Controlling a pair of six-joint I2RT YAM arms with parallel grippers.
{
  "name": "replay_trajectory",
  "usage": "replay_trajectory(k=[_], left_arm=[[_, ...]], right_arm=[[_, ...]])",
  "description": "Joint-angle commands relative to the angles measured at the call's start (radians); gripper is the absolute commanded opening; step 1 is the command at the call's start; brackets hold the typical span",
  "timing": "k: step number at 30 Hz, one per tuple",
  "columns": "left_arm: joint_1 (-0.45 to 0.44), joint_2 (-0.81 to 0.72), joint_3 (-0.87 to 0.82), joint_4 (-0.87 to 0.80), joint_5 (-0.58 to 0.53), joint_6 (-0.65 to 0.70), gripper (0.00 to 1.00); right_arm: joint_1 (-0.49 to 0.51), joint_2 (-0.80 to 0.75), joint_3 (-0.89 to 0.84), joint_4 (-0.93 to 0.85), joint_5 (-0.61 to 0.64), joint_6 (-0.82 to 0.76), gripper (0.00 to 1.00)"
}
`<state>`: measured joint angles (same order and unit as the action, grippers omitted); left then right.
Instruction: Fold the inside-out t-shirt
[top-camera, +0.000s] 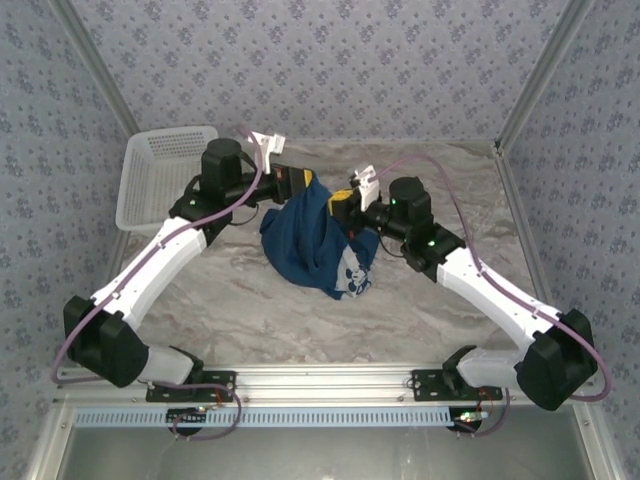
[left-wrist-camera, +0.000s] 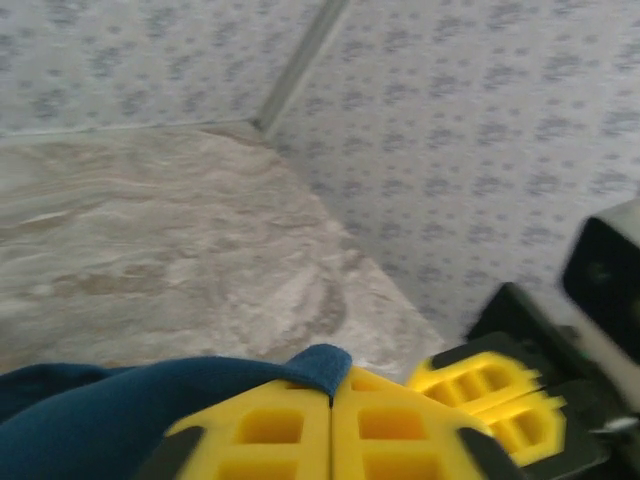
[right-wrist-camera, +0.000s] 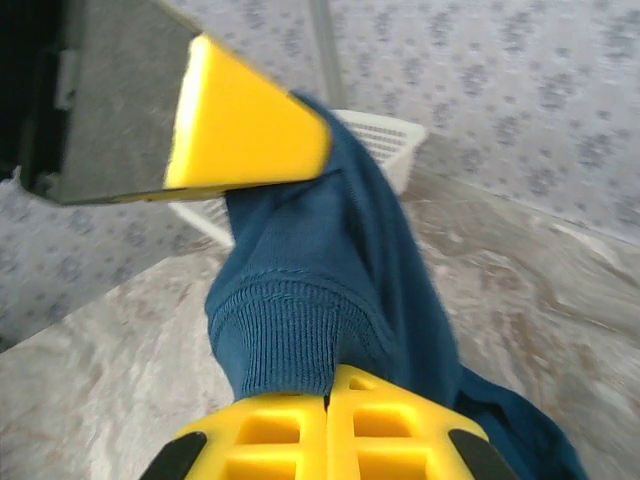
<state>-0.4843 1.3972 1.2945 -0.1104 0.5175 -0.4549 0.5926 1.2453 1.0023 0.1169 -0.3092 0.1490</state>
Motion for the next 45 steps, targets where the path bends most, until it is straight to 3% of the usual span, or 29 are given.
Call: replay_trajectory(k=[1, 4, 7, 11, 16, 21, 25, 30, 37, 45], left_arm=[[-0.006, 0.003, 0.025, -0.156, -0.270, 0.063, 0.38], [-0.035, -0.089, -0.140, -0.081, -0.359, 0.079, 0.58], [-0.150, -0.202, -0.354, 0.056, -0.420, 0.120, 0.71], [-0.308, -0.190, -0.485, 0.142, -0.463, 0.176, 0.74], [-0.481, 0.004, -0.420, 0.134, -0.586, 0.342, 0.77], [-0.523, 0.178, -0.347, 0.184, -0.706, 0.405, 0.78], [-0.525, 0.243, -0.325, 0.227, -0.796, 0.416, 0.72], [-0.519, 0.291, -0.309, 0.260, -0.859, 0.443, 0.52], [-0.482, 0.227, -0.348, 0.277, -0.777, 0.433, 0.03], [-0.406, -0.156, -0.369, 0.234, -0.781, 0.432, 0.00]], right_arm=[[-0.063, -0.017, 0.057, -0.136, 0.147, 0.221, 0.00], [-0.092, 0.010, 0.074, -0.193, 0.169, 0.313, 0.00], [-0.117, 0.042, 0.081, -0.214, 0.163, 0.381, 0.00], [-0.141, 0.067, 0.093, -0.227, 0.151, 0.405, 0.00], [-0.150, 0.071, 0.096, -0.221, 0.150, 0.411, 0.00], [-0.162, 0.068, 0.102, -0.229, 0.147, 0.409, 0.00], [-0.166, 0.062, 0.099, -0.227, 0.139, 0.409, 0.00], [-0.171, 0.059, 0.093, -0.223, 0.130, 0.408, 0.00], [-0.194, 0.049, 0.089, -0.228, 0.154, 0.395, 0.00], [-0.232, -0.004, 0.229, -0.225, 0.148, 0.348, 0.00]])
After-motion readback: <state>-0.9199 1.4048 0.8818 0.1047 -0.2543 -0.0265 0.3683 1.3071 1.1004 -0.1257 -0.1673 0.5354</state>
